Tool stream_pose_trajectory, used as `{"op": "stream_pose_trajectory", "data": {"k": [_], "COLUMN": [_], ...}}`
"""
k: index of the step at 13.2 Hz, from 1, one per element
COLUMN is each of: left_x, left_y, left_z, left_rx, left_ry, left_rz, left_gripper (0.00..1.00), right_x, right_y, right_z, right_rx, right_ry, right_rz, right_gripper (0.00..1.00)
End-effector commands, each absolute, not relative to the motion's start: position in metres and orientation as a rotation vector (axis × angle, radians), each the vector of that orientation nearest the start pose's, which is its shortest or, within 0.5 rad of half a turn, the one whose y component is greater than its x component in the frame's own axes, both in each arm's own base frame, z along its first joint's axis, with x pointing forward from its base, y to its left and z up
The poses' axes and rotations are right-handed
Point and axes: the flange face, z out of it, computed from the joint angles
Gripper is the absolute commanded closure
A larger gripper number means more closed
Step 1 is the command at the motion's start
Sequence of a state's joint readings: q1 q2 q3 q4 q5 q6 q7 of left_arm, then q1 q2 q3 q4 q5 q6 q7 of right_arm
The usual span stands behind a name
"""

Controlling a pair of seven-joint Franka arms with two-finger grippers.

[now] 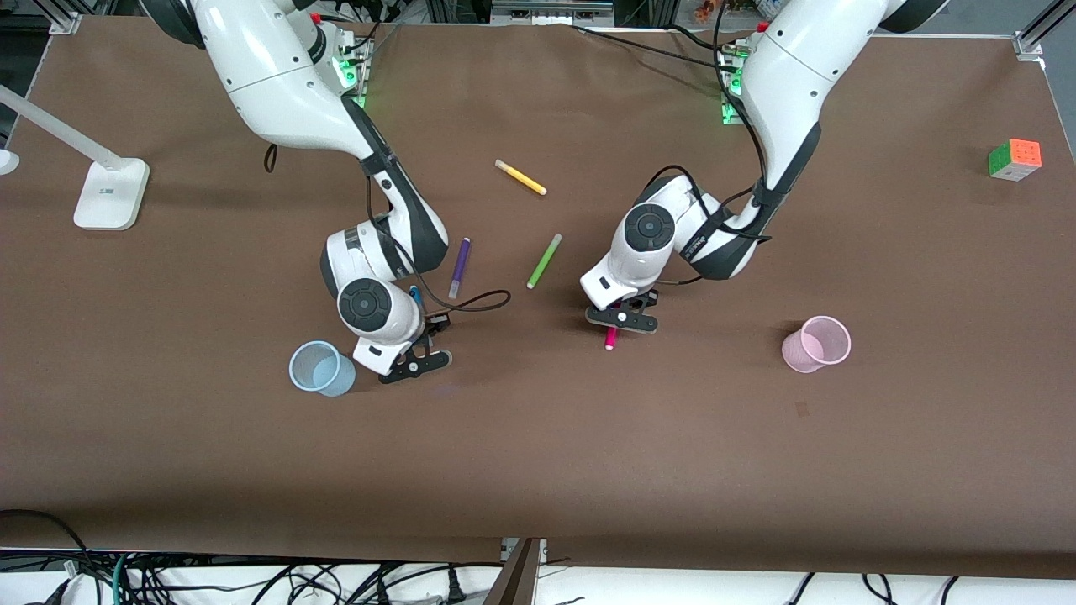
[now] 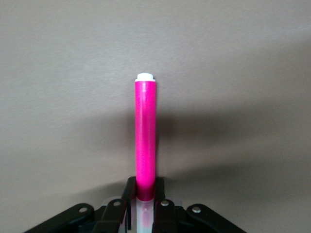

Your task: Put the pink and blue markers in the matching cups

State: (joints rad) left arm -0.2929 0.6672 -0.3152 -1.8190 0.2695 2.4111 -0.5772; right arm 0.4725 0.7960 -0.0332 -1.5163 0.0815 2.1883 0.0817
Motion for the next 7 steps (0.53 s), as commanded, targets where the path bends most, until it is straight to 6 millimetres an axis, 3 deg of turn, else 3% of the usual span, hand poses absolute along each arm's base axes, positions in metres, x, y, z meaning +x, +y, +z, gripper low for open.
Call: {"op": "stream_pose_trajectory", "data": {"k": [1,3,5,7], "left_x": [0.55,0.565,0.586,0.604], "left_y": [-0.331,-0.303,-0.264,-0.21], "left_z": [0.242,0.284,0.319,0.347], "left_rx": [-3.037,-2.96,-2.871,-2.762], "left_ry": [0.248,0.278,0.406,0.537], "left_rz": [0.062,0.142,0.309,0.482], "left_gripper": [1.0,1.0,1.0,1.0], "right_x": [0.631,0.642,0.66,0.667], "right_y": [0.312,0.314,0.313,0.303], "right_z": [0.192,0.227,0.286,0.332], "right_rx": [-3.072,-3.051,-3.018,-2.963], "right_ry": [-0.534,-0.575,-0.606,-0.778], "right_rz": [0.146,0.057,-0.079,-0.178], "right_gripper": [1.0,1.0,1.0,1.0]}}
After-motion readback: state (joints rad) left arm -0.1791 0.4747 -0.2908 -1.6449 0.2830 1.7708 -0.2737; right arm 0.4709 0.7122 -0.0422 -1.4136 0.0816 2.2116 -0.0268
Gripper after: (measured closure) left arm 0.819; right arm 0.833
